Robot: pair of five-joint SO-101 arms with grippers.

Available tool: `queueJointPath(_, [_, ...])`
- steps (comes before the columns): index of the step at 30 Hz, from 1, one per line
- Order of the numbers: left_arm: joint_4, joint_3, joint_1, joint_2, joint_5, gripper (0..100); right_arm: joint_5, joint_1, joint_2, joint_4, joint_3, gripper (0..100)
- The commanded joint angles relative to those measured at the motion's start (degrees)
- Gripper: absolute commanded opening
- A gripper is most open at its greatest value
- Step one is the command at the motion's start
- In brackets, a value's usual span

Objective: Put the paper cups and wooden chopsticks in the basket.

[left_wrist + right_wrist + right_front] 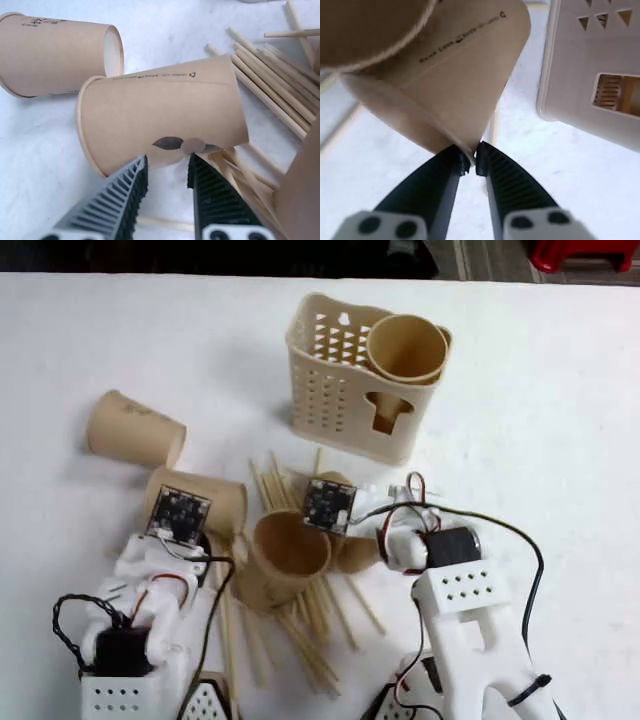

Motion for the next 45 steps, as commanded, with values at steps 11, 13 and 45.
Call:
queueJointPath(11, [-1.3, -0.5, -0.4, -0.7, -0.7, 15, -7.4, 3.0, -1.8, 21.7, -21.5, 1.9])
queueJointPath(13, [-1.3, -0.5, -0.4, -0.7, -0.7, 15, -9.0, 3.0, -1.7, 24.3, -24.6, 1.9])
queueJointPath(45, [-1.2, -0.5, -0.4, -0.7, -0.7, 15, -37.5, 4.2, 0.9, 21.2, -61.5, 2.0])
